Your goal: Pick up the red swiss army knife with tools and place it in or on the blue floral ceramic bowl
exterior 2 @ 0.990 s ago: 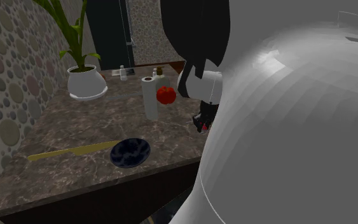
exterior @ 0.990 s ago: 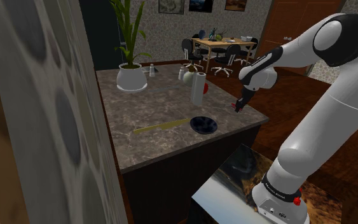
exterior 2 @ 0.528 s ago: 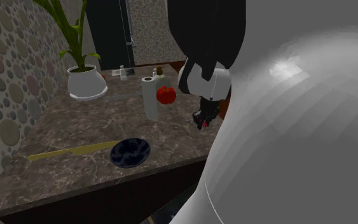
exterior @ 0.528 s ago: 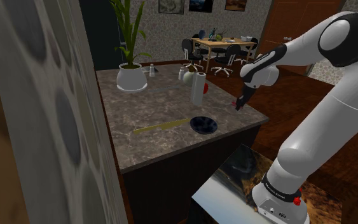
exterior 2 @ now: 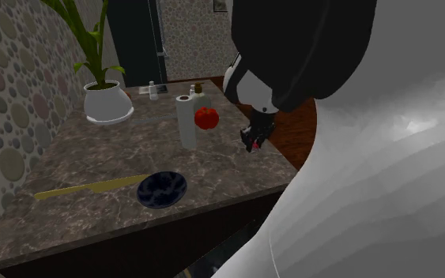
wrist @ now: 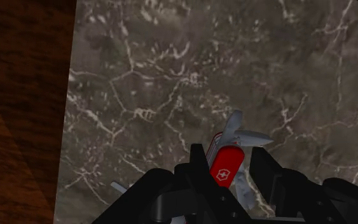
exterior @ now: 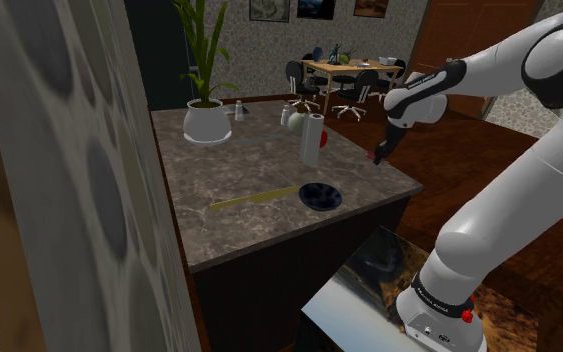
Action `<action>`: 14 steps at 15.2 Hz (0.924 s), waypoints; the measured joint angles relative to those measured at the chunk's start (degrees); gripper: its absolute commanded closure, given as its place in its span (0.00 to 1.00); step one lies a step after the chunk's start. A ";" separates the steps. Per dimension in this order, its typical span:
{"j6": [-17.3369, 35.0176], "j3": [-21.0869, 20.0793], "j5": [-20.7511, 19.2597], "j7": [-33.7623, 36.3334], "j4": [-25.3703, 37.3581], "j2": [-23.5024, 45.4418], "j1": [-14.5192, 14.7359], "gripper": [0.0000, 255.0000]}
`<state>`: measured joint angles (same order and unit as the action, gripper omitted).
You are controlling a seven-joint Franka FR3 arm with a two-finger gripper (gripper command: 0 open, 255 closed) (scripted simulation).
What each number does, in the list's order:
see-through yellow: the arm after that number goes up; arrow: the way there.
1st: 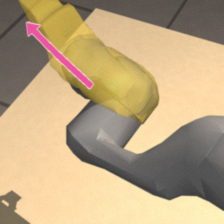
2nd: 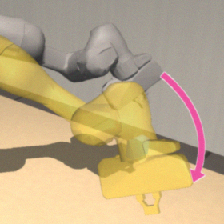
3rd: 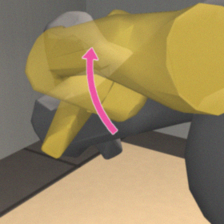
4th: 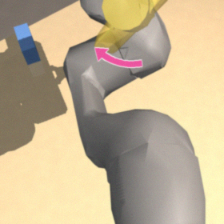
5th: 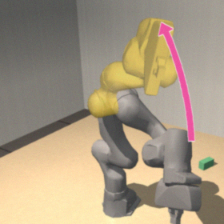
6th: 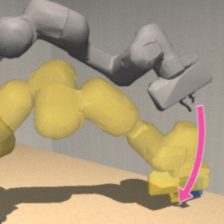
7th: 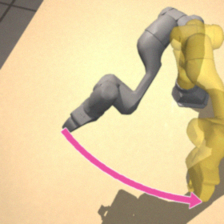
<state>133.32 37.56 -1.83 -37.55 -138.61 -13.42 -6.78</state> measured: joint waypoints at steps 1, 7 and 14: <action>-0.74 -0.22 -0.19 0.33 0.50 -0.30 -0.02 1.00; -5.90 -1.38 -1.78 1.89 3.42 -2.90 -0.63 1.00; -8.02 -6.05 -4.15 8.04 0.58 -8.21 -0.76 1.00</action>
<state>125.30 31.51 -5.98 -29.51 -138.03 -21.63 -7.54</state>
